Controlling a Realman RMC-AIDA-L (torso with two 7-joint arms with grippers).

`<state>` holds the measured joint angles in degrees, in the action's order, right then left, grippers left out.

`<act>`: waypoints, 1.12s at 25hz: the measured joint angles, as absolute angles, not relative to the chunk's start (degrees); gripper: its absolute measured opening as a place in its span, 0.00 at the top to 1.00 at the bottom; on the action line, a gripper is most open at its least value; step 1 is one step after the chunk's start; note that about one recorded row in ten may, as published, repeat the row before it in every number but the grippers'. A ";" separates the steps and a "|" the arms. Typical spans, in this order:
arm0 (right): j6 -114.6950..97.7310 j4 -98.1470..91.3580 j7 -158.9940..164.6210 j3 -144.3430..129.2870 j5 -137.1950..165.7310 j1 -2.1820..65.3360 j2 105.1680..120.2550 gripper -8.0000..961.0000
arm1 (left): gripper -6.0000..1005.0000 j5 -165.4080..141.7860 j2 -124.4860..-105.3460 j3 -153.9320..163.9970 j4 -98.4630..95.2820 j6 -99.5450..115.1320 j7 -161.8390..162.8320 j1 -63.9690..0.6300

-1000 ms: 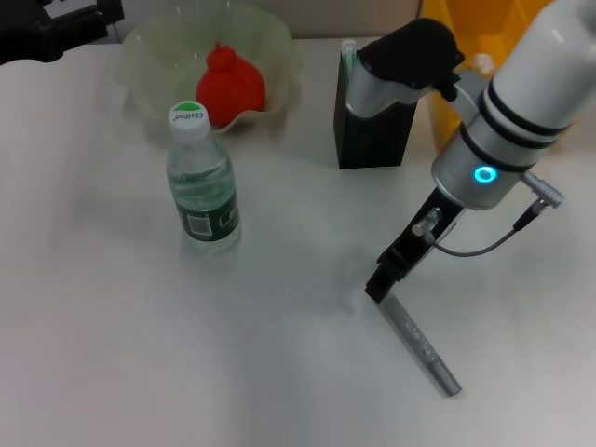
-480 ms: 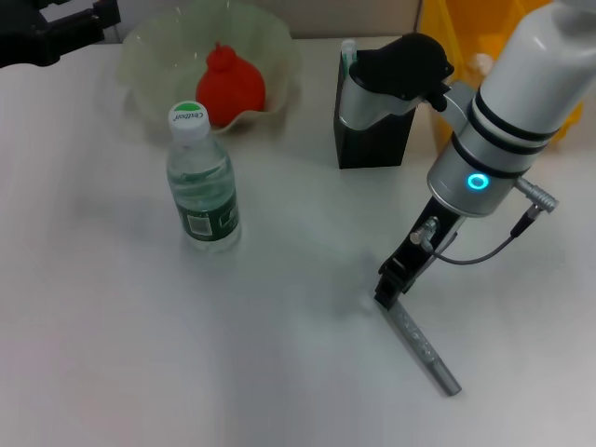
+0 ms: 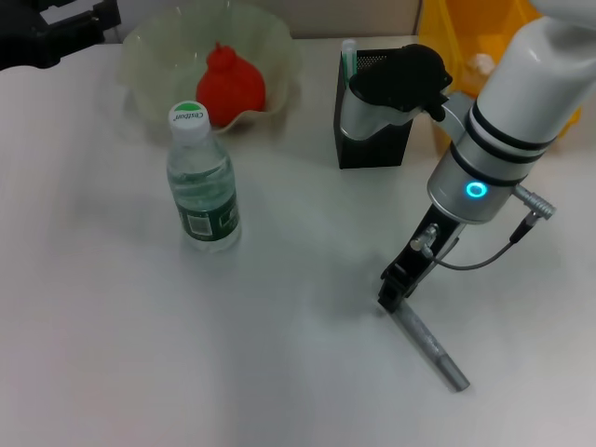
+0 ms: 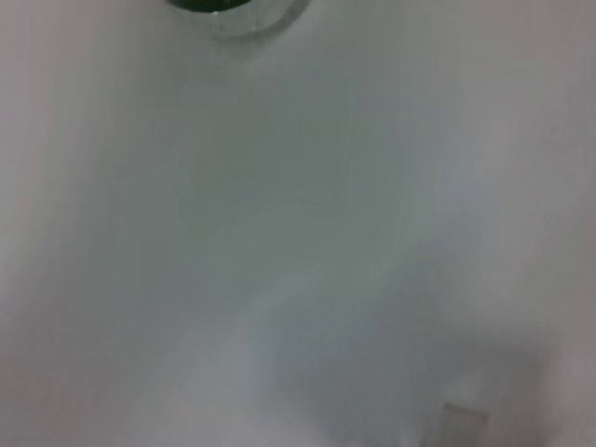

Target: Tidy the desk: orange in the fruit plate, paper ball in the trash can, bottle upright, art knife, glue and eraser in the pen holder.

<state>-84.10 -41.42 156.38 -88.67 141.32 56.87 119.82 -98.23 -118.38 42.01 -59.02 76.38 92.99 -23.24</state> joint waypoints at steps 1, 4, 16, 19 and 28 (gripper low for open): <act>-83.87 -41.17 156.25 -88.71 140.96 56.90 119.83 0.71 | 0.24 -98.24 -118.41 42.01 -59.01 76.38 92.98 -23.20; -83.36 -40.47 155.99 -89.09 140.22 57.09 119.85 0.71 | 0.24 -98.23 -118.42 42.01 -58.99 76.38 92.98 -23.05; -83.32 -40.33 155.68 -89.84 140.05 56.90 119.89 0.85 | 0.24 -97.19 -118.36 42.03 -58.97 76.48 92.90 -22.38; -84.84 -41.70 153.21 -87.38 138.52 55.30 119.57 0.85 | 0.24 -96.80 -118.30 42.06 -58.98 76.54 92.90 -22.19; -96.87 -52.09 130.96 -44.92 123.71 41.68 116.82 0.85 | 0.24 -94.56 -118.17 41.98 -59.25 76.47 92.44 -22.15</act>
<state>-96.87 -52.09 130.96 -44.92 123.71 41.68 116.82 -94.56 -118.17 41.98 -59.25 76.47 92.44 -22.15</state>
